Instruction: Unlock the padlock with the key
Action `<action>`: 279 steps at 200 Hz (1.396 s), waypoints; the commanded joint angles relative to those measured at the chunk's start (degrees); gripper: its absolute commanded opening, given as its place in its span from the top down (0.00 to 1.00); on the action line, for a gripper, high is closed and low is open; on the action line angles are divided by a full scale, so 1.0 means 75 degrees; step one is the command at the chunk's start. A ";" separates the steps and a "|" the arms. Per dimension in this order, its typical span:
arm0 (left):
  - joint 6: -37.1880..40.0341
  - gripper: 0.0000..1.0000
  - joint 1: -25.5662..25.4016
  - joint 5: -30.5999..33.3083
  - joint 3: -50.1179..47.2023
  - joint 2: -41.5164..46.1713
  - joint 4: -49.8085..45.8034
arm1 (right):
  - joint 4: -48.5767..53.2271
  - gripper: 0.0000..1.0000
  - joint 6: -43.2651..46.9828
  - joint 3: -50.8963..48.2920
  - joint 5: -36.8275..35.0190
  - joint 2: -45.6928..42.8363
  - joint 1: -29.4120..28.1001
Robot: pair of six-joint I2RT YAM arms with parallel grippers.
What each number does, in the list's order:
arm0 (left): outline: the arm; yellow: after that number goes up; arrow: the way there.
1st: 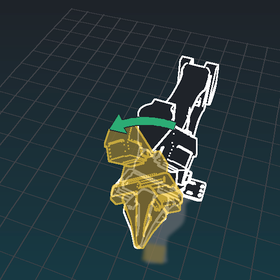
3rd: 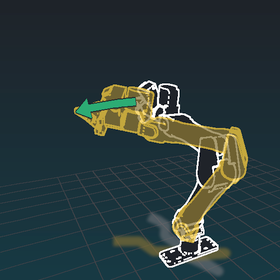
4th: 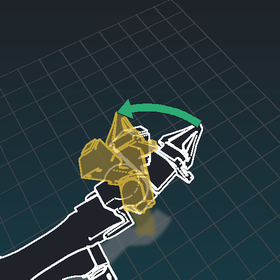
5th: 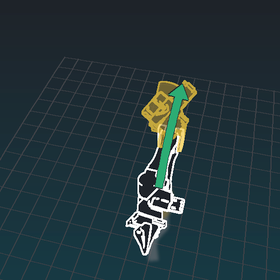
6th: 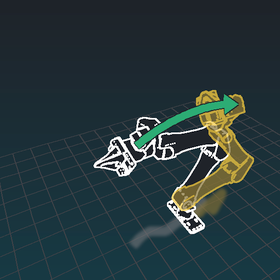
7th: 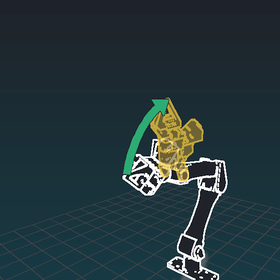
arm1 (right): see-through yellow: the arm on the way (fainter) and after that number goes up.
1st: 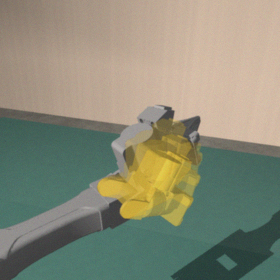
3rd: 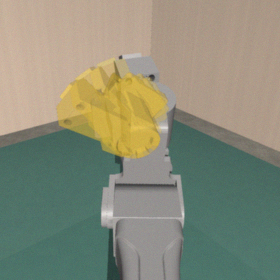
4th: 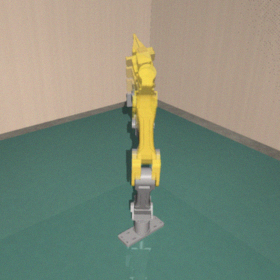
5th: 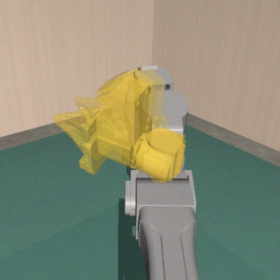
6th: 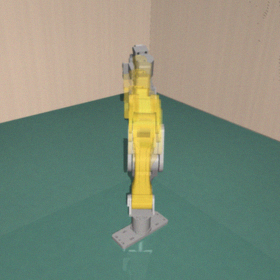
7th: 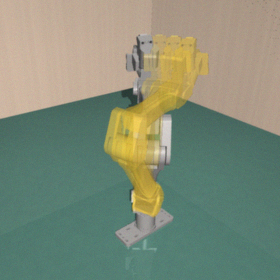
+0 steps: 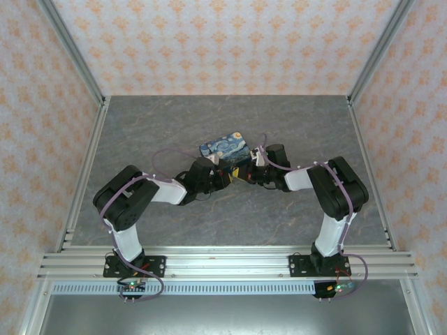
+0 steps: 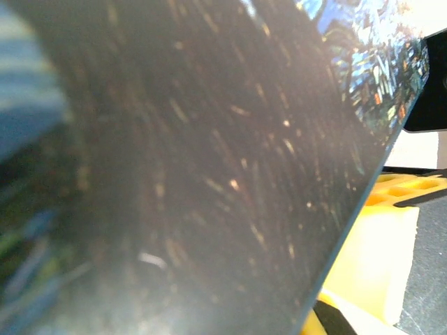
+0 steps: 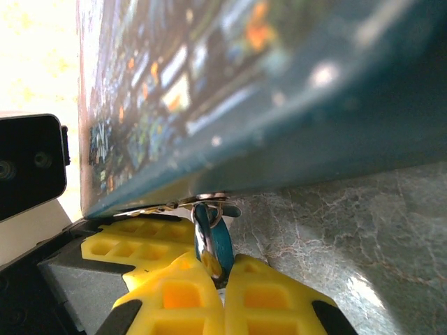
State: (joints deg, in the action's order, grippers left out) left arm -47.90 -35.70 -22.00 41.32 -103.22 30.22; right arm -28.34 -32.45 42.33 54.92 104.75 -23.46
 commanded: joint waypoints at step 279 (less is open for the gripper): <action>-0.0821 0.93 0.0141 -0.0500 -0.0606 -0.0324 0.1724 | -0.0812 1.00 -0.0620 -0.0089 0.1009 0.0360 -0.0247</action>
State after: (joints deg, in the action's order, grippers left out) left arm -51.35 -35.07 -24.01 36.32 -103.79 40.62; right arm -33.52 -36.91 42.24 57.60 107.07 -23.94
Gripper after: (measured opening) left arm 0.117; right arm 0.042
